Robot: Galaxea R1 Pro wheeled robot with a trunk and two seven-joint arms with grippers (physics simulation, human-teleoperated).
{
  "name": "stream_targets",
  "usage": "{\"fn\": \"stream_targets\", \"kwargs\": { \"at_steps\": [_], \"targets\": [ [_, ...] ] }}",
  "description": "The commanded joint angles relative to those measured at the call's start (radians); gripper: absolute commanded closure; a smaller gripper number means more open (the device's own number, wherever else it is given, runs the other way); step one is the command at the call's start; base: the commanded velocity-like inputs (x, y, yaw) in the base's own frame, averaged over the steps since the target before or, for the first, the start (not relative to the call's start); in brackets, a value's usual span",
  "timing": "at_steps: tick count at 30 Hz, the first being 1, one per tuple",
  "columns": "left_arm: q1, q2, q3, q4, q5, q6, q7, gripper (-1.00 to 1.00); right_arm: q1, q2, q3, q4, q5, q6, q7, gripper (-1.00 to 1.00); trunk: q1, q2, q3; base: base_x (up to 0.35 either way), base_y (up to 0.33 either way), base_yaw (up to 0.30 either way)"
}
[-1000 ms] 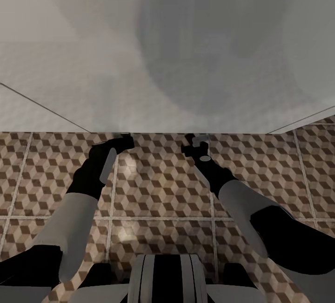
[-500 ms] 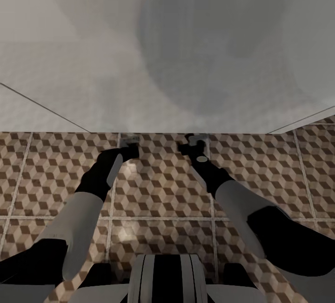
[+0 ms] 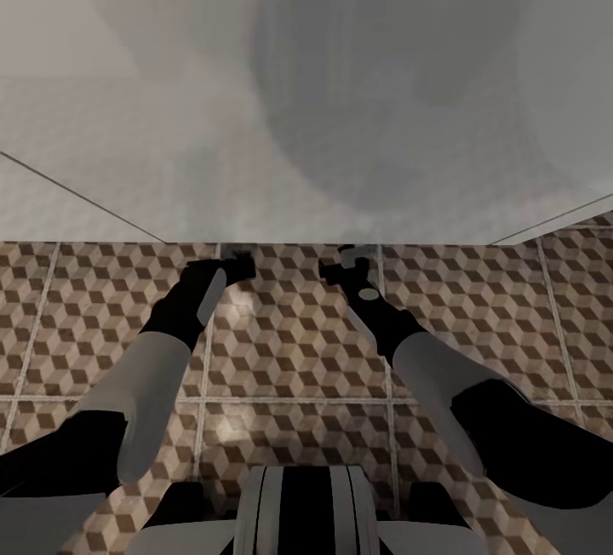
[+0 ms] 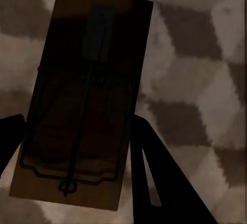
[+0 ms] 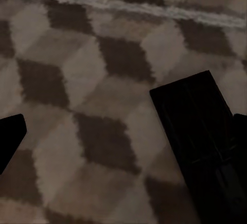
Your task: Take the four mousetraps from the cabinet in the bathroom and place them on the bathroom floor. Make sure all four end up on the same floor surface, and ensure that at least two of them are either under or directly next to the same bathroom sink.
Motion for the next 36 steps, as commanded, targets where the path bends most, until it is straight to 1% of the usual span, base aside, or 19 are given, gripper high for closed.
{"fn": "stream_targets", "kwargs": {
  "at_steps": [1,4,8,12,16,30,31,36],
  "targets": [
    [-0.002,0.0,0.0,-0.001,0.008,0.005,0.004,1.0,-0.001,0.0,0.009,0.002,-0.01,-0.01,-0.006,-1.0,0.0,0.0,0.0,0.0,0.0,0.0],
    [-0.013,-0.001,0.0,0.007,0.008,0.005,0.006,1.0,0.004,0.0,0.009,0.002,-0.01,-0.031,-0.005,-1.0,0.0,0.0,0.0,0.0,0.0,0.0],
    [-0.017,0.0,0.0,0.012,0.007,0.002,0.007,1.0,0.01,0.0,0.01,0.002,-0.009,-0.037,-0.004,-1.0,0.0,0.0,0.0,0.0,0.0,0.0],
    [-0.018,0.0,0.0,0.015,0.007,-0.028,0.006,1.0,0.032,0.0,0.01,0.002,-0.008,-0.055,-0.004,-1.0,0.0,0.0,0.0,0.0,0.0,0.0],
    [-0.018,-0.001,0.0,0.016,0.007,-0.04,0.006,1.0,0.044,0.0,0.01,0.002,-0.008,-0.07,-0.004,-1.0,0.0,0.0,0.0,0.0,0.0,0.0],
    [-0.018,-0.001,0.0,0.012,0.003,-0.046,0.006,1.0,0.058,0.0,0.01,0.002,-0.008,-0.074,-0.004,-1.0,0.0,0.0,0.0,0.0,0.0,0.0],
    [-0.018,-0.001,0.0,0.012,0.003,-0.046,0.006,-1.0,0.058,0.0,0.01,0.002,-0.008,-0.074,-0.004,-1.0,0.0,0.0,0.0,0.0,0.0,0.0],
    [-0.018,-0.001,-0.002,0.01,0.003,-0.047,0.006,-1.0,0.058,0.0,0.01,0.002,-0.008,-0.074,-0.004,-1.0,0.0,0.0,0.0,0.0,0.0,0.0]
  ]
}}
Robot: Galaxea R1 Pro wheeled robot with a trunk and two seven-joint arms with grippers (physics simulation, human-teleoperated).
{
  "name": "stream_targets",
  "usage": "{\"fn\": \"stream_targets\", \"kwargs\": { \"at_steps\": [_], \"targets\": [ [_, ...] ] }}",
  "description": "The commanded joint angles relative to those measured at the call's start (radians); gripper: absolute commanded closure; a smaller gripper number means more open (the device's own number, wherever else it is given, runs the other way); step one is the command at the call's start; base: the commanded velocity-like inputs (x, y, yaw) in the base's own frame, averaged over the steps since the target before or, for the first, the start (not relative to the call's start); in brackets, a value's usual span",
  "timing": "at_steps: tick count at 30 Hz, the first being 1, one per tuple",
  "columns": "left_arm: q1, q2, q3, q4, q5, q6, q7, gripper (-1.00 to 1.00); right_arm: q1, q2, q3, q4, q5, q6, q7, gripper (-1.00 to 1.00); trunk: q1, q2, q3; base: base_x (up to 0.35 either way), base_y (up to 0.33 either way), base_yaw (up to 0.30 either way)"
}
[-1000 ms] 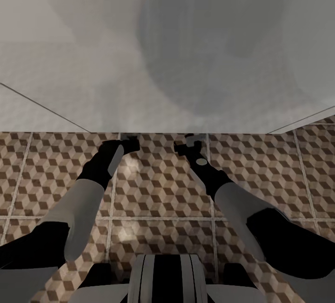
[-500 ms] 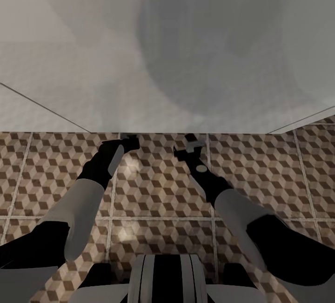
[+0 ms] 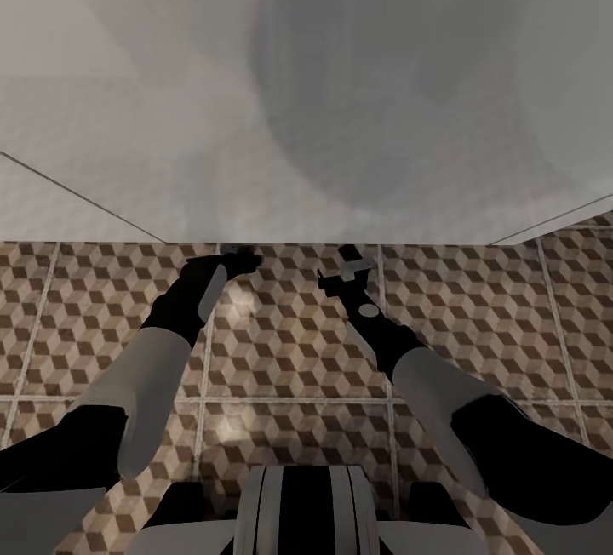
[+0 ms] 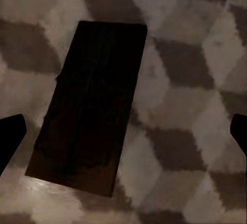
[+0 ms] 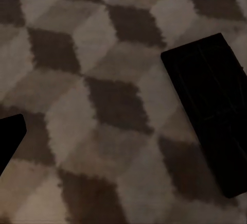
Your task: Take the four mousetraps from the cabinet in the bathroom and place them on the bathroom floor. Make sure all four end up on the same floor surface, and ensure that at least two of them are either under or directly next to the same bathroom sink.
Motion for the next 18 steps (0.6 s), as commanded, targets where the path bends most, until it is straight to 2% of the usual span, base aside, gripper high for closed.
{"fn": "stream_targets", "kwargs": {
  "at_steps": [1,5,12,18],
  "targets": [
    [0.0,0.0,0.0,-0.002,0.01,0.005,0.006,-1.0,-0.001,0.0,0.009,0.002,-0.011,-0.005,-0.006,-1.0,0.0,0.0,0.0,0.0,0.0,0.0],
    [0.0,0.0,-0.001,-0.003,0.01,0.001,0.006,-1.0,0.0,0.0,0.009,0.002,-0.011,-0.005,-0.006,-1.0,0.0,0.0,0.0,0.0,0.0,0.0],
    [0.0,0.001,-0.001,-0.003,0.012,-0.08,0.003,-1.0,0.0,0.0,0.009,0.002,-0.01,-0.005,-0.006,-1.0,0.0,0.0,0.0,0.0,0.0,0.0],
    [0.0,0.001,-0.002,-0.004,0.013,-0.095,0.001,-1.0,0.0,0.0,0.009,0.002,-0.01,-0.005,-0.006,-1.0,0.0,0.0,0.0,-0.068,0.0,0.0]
  ]
}}
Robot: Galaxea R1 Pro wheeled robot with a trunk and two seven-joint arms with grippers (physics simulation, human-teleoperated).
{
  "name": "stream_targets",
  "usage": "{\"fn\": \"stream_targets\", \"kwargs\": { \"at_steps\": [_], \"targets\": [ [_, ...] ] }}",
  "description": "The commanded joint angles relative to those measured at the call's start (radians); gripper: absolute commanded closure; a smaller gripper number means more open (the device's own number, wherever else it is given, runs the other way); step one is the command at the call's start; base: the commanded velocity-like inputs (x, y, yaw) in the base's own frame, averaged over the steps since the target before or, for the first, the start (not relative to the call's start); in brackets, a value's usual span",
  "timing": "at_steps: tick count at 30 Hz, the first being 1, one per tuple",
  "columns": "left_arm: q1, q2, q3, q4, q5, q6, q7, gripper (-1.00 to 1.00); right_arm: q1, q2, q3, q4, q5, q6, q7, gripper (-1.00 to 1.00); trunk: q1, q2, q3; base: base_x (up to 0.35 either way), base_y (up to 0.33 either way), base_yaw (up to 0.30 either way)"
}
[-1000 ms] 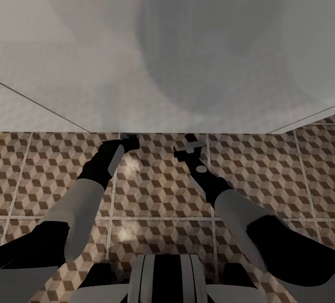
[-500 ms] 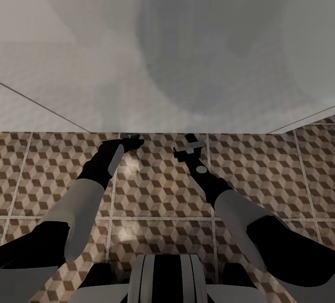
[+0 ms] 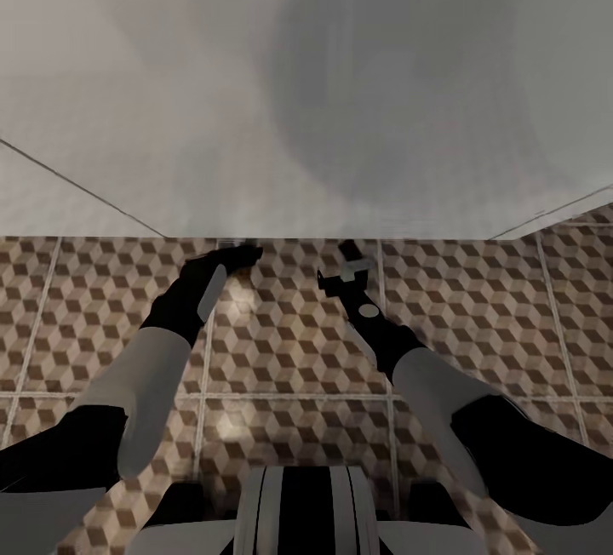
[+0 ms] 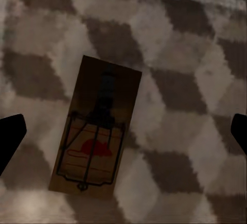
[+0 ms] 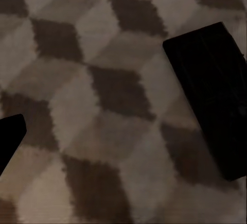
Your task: Take the four mousetraps from the cabinet in the bathroom and place them on the bathroom floor. Make sure all four end up on the same floor surface, and ensure that at least two of them are either under or directly next to the same bathroom sink.
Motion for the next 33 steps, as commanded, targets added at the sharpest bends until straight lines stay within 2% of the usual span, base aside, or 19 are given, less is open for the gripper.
{"fn": "stream_targets", "kwargs": {
  "at_steps": [1,33],
  "targets": [
    [0.0,0.0,0.0,-0.001,0.011,0.004,0.006,-1.0,-0.001,0.0,0.009,0.002,-0.011,-0.005,-0.006,-1.0,0.0,0.0,0.0,-0.235,0.0,0.0],
    [0.0,0.0,-0.002,-0.003,0.009,0.002,0.005,-1.0,-0.001,0.0,0.009,0.002,-0.009,-0.005,-0.006,-1.0,0.0,0.0,0.0,-0.326,0.0,0.0]
  ]
}}
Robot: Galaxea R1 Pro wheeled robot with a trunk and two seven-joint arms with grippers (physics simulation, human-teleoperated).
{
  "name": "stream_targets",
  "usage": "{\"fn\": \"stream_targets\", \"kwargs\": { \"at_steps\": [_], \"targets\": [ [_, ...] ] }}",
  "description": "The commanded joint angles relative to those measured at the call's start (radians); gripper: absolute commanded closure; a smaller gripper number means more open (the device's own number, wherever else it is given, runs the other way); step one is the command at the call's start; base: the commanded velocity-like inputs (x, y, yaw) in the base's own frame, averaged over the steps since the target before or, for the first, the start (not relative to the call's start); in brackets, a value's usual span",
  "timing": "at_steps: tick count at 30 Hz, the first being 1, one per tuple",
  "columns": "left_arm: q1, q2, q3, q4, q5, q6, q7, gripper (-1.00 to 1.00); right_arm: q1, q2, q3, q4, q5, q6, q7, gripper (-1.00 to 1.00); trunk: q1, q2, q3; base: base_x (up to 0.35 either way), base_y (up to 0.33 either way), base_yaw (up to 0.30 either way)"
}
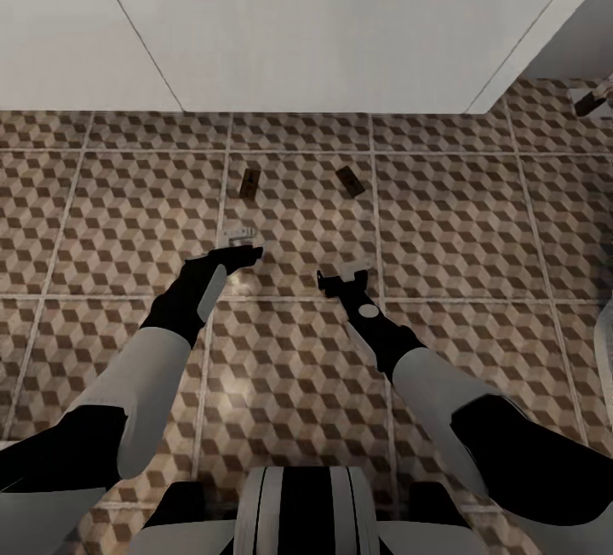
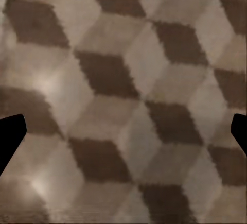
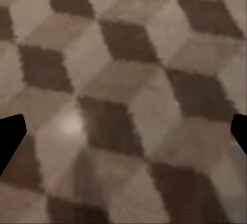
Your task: Take the four mousetraps from the cabinet in the bathroom and place them on the bathroom floor. Make sure all four end up on the same floor surface, and ensure that at least two of them are either under or directly next to the same bathroom sink.
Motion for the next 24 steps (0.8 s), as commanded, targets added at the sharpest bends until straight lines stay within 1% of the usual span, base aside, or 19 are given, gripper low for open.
{"fn": "stream_targets", "kwargs": {
  "at_steps": [1,14,18,24],
  "targets": [
    [0.0,0.0,-0.001,-0.002,0.01,0.005,0.006,-1.0,-0.001,0.0,0.009,0.002,-0.011,-0.005,-0.006,-1.0,-0.001,0.0,0.0,-0.334,0.0,0.0],
    [0.0,0.0,-0.002,-0.003,0.01,0.005,0.005,-1.0,-0.001,0.0,0.007,0.002,-0.011,-0.003,-0.006,-1.0,-0.001,0.0,0.0,-0.33,0.0,0.0],
    [0.0,0.0,-0.003,-0.008,0.011,0.005,0.005,-1.0,-0.001,0.0,0.007,0.002,-0.011,-0.003,-0.006,-1.0,-0.001,0.0,0.0,-0.148,0.0,0.0],
    [0.0,0.0,-0.004,-0.034,0.012,0.008,0.002,-1.0,-0.001,0.0,0.008,0.002,-0.011,-0.002,-0.006,-1.0,-0.001,0.0,0.0,-0.029,0.0,0.0]
  ]
}}
